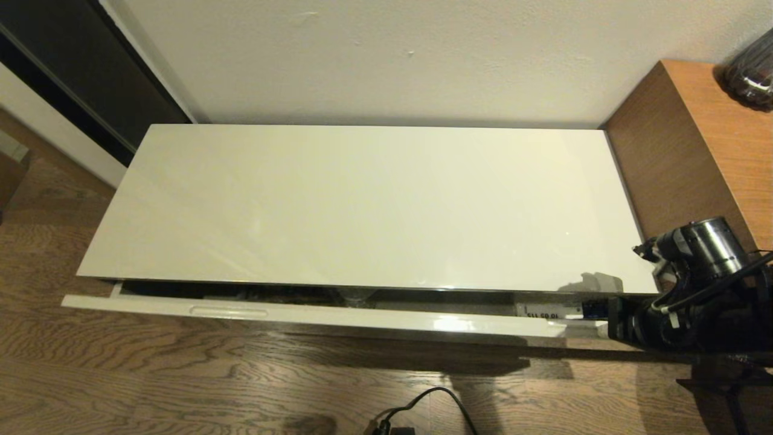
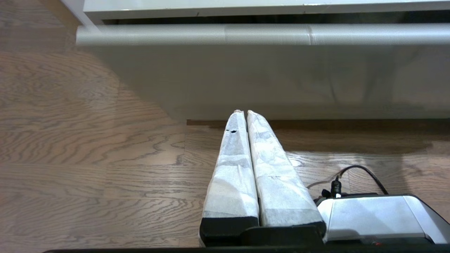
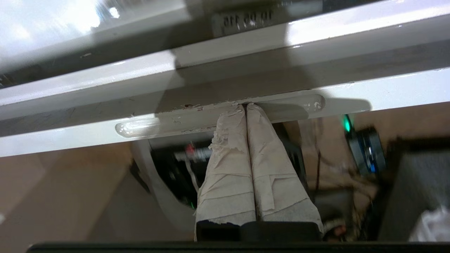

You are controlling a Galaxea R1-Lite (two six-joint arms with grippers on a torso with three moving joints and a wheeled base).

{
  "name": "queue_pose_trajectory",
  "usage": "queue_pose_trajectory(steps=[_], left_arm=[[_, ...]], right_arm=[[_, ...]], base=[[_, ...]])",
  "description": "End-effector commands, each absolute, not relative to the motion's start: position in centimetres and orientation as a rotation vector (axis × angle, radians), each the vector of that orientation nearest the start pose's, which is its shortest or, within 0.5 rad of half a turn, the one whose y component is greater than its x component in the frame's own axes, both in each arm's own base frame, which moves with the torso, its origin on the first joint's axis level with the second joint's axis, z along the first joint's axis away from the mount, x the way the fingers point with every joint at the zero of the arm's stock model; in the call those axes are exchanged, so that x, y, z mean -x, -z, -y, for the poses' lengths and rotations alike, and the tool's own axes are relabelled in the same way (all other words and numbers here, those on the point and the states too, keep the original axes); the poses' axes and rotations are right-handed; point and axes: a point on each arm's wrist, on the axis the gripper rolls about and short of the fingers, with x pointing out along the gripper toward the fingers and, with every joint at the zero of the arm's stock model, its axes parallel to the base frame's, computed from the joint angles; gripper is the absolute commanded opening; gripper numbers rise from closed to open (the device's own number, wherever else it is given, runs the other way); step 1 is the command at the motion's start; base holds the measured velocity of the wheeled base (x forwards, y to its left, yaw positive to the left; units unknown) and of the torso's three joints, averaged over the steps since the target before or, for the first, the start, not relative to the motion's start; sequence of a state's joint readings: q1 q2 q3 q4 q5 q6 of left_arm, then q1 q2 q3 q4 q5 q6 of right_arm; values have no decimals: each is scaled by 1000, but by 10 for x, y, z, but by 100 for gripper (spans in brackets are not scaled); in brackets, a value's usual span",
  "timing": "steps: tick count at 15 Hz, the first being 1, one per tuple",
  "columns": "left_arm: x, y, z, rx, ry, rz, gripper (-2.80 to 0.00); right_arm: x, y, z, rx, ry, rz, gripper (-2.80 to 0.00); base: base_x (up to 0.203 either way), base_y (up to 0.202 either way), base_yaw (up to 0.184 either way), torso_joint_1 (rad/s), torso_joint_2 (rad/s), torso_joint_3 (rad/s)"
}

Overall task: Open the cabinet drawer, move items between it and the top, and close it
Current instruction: Open the drawer

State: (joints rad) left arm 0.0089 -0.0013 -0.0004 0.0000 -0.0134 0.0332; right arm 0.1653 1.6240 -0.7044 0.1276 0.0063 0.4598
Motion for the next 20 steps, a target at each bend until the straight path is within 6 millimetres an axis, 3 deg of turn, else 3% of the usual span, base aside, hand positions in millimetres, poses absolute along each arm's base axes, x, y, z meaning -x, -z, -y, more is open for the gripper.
queue_pose_trajectory(steps=[1,5,8,12,20], left_arm=[[23,-76,0,-34,6,1,-280],[23,-75,1,-34,5,0,-280],[23,-75,0,-34,3,0,-280],[23,-75,1,-34,5,0,-280],[23,-75,1,-34,5,0,-280]], right_arm=[[-201,-112,-35,-332,90,-1074,-280],[-149,-127,-27,-343,66,-1018,-280],[-84,-155,-15,-359,31,-905,-280],[-21,-162,-4,-350,40,-924,-280],[-15,-151,-3,-351,45,-982,-280]], base=[[0,0,0,0,0,0],[0,0,0,0,0,0],[0,0,0,0,0,0],[0,0,0,0,0,0],[0,0,0,0,0,0]])
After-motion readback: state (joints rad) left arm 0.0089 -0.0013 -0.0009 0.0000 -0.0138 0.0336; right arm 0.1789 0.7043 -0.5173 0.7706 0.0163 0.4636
